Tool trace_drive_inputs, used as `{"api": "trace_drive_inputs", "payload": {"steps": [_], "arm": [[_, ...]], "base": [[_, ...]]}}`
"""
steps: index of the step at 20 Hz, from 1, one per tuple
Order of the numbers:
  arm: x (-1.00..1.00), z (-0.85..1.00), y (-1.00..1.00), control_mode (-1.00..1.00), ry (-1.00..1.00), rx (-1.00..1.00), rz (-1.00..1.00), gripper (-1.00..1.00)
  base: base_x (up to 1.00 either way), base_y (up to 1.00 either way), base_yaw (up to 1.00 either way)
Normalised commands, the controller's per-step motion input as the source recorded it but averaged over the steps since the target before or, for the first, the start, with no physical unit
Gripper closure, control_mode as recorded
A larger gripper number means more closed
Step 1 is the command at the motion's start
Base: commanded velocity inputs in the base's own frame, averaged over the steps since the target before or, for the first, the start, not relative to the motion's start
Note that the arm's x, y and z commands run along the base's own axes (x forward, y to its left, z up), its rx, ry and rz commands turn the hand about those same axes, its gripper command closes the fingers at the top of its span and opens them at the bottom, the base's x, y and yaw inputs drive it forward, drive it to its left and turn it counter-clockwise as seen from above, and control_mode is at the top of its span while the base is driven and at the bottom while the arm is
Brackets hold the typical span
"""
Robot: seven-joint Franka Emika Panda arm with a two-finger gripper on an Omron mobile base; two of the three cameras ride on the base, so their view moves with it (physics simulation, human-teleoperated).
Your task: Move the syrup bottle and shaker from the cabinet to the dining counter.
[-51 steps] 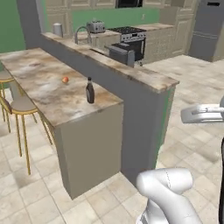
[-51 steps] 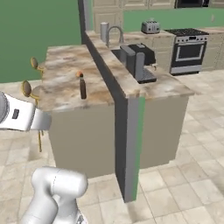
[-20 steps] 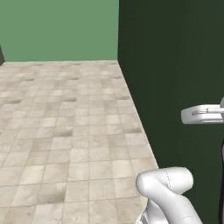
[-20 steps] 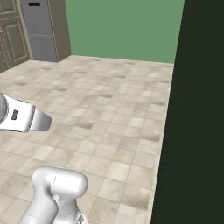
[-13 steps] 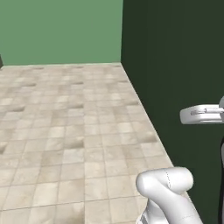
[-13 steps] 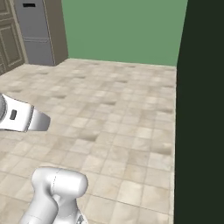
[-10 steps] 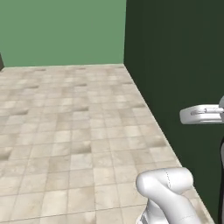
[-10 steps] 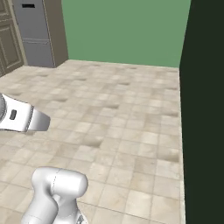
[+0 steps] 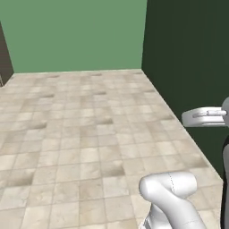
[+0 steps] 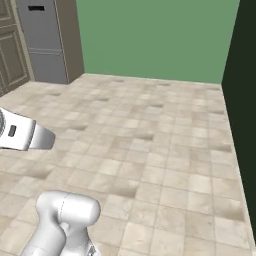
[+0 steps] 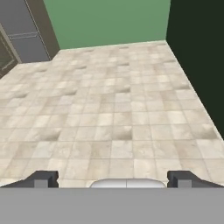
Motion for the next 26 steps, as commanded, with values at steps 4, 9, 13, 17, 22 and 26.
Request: {"api": "trace_drive_inputs", "payload": {"steps": [4, 9, 13, 17, 22, 26], "arm": [[0.0, 0.0, 0.0, 1.0, 0.0, 0.0, 0.0, -1.0], [0.0, 0.0, 0.0, 1.0, 0.0, 0.0, 0.0, -1.0], [0.0, 0.0, 0.0, 1.0, 0.0, 0.0, 0.0, -1.0], [0.0, 0.0, 0.0, 1.0, 0.0, 0.0, 0.0, -1.0], [0.0, 0.0, 0.0, 1.0, 0.0, 0.0, 0.0, -1.0], [0.0, 0.0, 0.0, 1.0, 0.0, 0.0, 0.0, -1.0]], "base": [[1.0, 0.66, 0.0], [1.0, 0.61, 0.02], [1.0, 0.54, 0.04], [1.0, 0.44, 0.05], [1.0, 0.44, 0.07], [1.0, 0.35, 0.31]]}}
